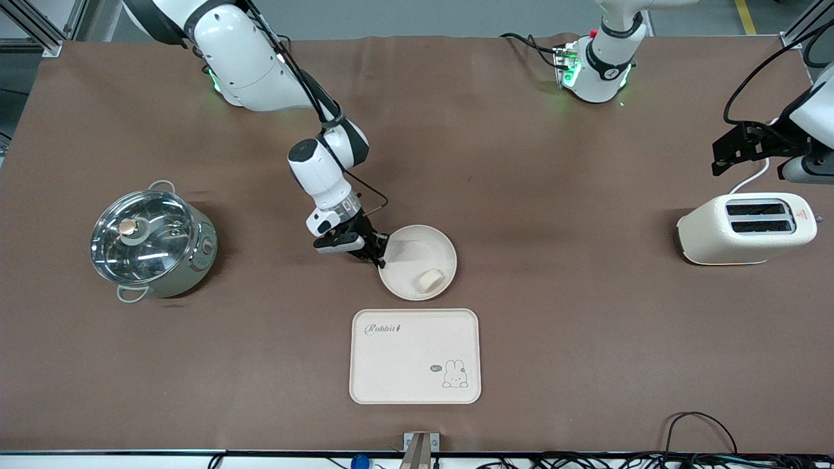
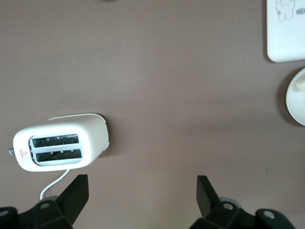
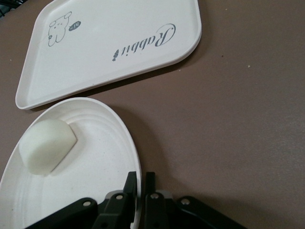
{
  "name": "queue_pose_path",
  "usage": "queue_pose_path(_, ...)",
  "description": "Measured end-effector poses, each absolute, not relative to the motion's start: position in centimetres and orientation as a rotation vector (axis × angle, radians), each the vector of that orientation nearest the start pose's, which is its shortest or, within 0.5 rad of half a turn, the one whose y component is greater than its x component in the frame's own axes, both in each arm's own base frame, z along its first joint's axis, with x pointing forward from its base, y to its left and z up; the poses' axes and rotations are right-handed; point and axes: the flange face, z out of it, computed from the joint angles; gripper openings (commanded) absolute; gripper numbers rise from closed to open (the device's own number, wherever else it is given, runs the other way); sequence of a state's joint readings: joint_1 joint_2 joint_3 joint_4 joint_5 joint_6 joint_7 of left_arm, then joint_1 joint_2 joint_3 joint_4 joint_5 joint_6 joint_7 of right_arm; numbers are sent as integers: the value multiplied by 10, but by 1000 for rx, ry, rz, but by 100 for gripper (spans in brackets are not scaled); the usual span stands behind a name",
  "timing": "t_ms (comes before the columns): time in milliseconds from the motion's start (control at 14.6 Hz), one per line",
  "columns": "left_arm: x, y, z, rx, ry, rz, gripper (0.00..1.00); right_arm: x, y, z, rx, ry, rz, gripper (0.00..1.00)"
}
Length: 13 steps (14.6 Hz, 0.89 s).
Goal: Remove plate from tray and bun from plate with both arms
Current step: 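Set the plate down with the right gripper while the left gripper reaches the bun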
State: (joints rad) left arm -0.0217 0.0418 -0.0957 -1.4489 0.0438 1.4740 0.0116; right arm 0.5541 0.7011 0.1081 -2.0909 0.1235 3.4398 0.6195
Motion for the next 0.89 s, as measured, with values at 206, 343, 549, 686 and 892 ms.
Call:
queue_pose_path(206, 547, -94, 644, -3097, 243, 87, 100, 490, 366, 162, -2607, 217, -643, 100)
queue_pose_path(343, 551, -134, 633, -3131, 283, 74, 100, 493, 372, 170, -2601, 224, -638, 100)
queue_pose_path(549, 566, -219, 585, -3168, 219, 38, 100, 513, 389, 194, -2633, 244, -562, 100)
queue_pose_path(686, 580, -276, 532, -3198, 193, 30, 100, 534, 399, 224, -2662, 254, -508, 100)
queue_pose_path(892, 593, -341, 456, -3236, 140, -17, 100, 563, 385, 277, -2723, 295, -429, 100)
